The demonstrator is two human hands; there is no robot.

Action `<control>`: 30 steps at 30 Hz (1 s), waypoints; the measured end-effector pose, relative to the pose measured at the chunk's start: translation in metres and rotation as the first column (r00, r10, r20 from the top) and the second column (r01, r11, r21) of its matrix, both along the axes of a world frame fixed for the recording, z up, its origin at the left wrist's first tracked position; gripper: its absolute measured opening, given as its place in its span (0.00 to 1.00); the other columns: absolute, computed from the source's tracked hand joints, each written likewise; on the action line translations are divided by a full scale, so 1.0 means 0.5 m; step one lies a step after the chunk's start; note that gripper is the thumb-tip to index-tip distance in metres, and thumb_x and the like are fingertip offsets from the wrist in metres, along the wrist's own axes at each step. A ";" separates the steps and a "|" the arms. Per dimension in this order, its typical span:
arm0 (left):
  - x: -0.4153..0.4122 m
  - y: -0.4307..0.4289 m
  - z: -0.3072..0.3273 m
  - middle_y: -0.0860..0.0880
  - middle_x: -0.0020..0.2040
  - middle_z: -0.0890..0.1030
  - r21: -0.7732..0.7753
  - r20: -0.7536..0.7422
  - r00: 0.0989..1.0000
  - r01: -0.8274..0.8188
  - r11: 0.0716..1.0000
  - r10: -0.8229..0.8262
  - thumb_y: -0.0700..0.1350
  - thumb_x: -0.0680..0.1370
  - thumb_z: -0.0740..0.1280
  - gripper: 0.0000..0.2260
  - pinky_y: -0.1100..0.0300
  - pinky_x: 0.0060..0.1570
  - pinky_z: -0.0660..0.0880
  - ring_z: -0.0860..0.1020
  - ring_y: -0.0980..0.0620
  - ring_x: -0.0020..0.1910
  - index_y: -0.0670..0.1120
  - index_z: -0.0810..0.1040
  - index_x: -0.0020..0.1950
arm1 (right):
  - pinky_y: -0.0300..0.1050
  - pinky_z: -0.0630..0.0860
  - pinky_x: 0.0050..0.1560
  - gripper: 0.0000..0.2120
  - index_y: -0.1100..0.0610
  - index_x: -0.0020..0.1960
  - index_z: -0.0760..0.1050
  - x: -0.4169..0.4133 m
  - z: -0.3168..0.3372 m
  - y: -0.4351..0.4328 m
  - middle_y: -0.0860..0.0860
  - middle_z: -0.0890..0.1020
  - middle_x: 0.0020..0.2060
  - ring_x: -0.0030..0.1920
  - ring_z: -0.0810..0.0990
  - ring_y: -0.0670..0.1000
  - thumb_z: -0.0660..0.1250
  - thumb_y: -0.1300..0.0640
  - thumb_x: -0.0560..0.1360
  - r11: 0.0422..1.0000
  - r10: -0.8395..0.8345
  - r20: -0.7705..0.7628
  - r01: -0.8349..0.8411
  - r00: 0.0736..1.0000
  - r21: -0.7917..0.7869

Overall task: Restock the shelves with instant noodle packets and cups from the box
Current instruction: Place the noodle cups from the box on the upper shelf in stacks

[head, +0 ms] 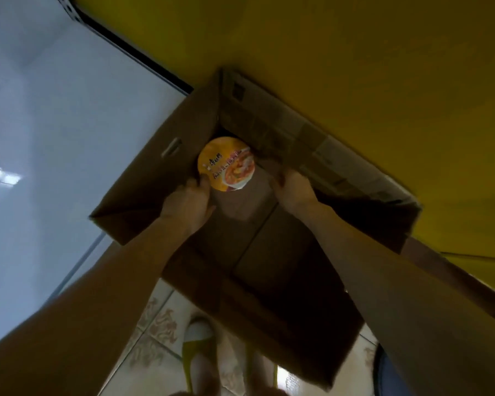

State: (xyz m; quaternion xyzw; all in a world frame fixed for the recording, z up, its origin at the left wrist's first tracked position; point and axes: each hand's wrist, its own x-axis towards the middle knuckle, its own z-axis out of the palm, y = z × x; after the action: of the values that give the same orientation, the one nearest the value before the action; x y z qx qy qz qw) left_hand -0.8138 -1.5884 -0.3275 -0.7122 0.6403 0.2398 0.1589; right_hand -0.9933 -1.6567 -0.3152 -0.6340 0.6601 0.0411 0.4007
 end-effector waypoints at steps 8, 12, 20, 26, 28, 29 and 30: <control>0.012 -0.096 -0.174 0.34 0.67 0.64 0.019 0.007 1.000 0.005 1.000 -0.005 0.49 0.76 0.66 0.39 0.49 0.56 0.71 0.73 0.40 0.60 0.47 0.42 0.76 | 0.45 0.70 0.55 0.22 0.64 0.65 0.68 0.069 -0.209 -0.073 0.62 0.76 0.61 0.62 0.74 0.60 0.61 0.51 0.78 0.978 -0.207 0.221 0.196 0.953 0.069; 0.012 -0.110 -0.212 0.32 0.68 0.62 0.011 0.006 1.000 0.004 1.000 -0.004 0.46 0.77 0.65 0.36 0.50 0.57 0.72 0.74 0.40 0.58 0.46 0.45 0.76 | 0.48 0.70 0.62 0.23 0.64 0.68 0.66 0.102 -0.253 -0.072 0.61 0.74 0.64 0.65 0.73 0.59 0.64 0.54 0.77 0.912 -0.410 0.405 0.357 0.817 0.203; -0.007 -0.062 -0.125 0.32 0.69 0.58 0.024 0.075 0.994 0.079 0.997 -0.080 0.48 0.81 0.58 0.29 0.54 0.55 0.72 0.74 0.42 0.57 0.43 0.46 0.76 | 0.55 0.71 0.65 0.22 0.65 0.67 0.67 0.083 -0.190 -0.023 0.62 0.75 0.63 0.63 0.74 0.59 0.65 0.57 0.76 0.867 -0.494 0.450 0.461 0.744 0.189; -0.031 0.027 0.068 0.35 0.72 0.55 -0.075 -0.177 0.984 -0.020 0.997 0.007 0.48 0.79 0.61 0.30 0.50 0.64 0.68 0.66 0.40 0.67 0.45 0.50 0.76 | 0.60 0.73 0.62 0.20 0.59 0.65 0.68 0.038 -0.010 0.033 0.59 0.76 0.61 0.62 0.75 0.58 0.61 0.50 0.77 0.853 -0.521 0.402 0.436 0.753 0.287; -0.036 0.058 0.150 0.37 0.73 0.56 -0.167 -0.311 0.950 -0.089 0.982 0.033 0.49 0.77 0.64 0.32 0.50 0.64 0.68 0.66 0.40 0.68 0.43 0.52 0.75 | 0.60 0.73 0.62 0.20 0.58 0.65 0.67 0.023 0.070 0.048 0.57 0.76 0.62 0.62 0.75 0.57 0.61 0.48 0.77 0.848 -0.529 0.399 0.444 0.749 0.289; -0.039 0.071 0.193 0.38 0.74 0.57 -0.208 -0.368 0.928 -0.142 0.968 0.057 0.49 0.76 0.66 0.34 0.50 0.65 0.68 0.66 0.41 0.69 0.42 0.52 0.75 | 0.60 0.73 0.62 0.20 0.58 0.65 0.67 0.016 0.117 0.054 0.57 0.76 0.61 0.62 0.75 0.57 0.61 0.48 0.77 0.851 -0.525 0.400 0.444 0.751 0.282; -0.041 0.083 0.236 0.39 0.74 0.58 -0.231 -0.417 0.904 -0.202 0.952 0.091 0.48 0.74 0.68 0.36 0.49 0.65 0.67 0.65 0.41 0.69 0.42 0.52 0.76 | 0.59 0.73 0.62 0.20 0.58 0.64 0.68 0.007 0.163 0.060 0.57 0.76 0.61 0.61 0.76 0.56 0.60 0.47 0.77 0.856 -0.517 0.404 0.442 0.755 0.269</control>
State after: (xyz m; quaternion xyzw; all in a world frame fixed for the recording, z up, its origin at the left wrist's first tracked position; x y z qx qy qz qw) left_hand -0.8345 -1.5468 -0.2095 -0.7091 0.6299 0.3031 -0.0926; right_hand -0.9896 -1.6269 -0.2336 -0.4006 0.6802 -0.1636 0.5916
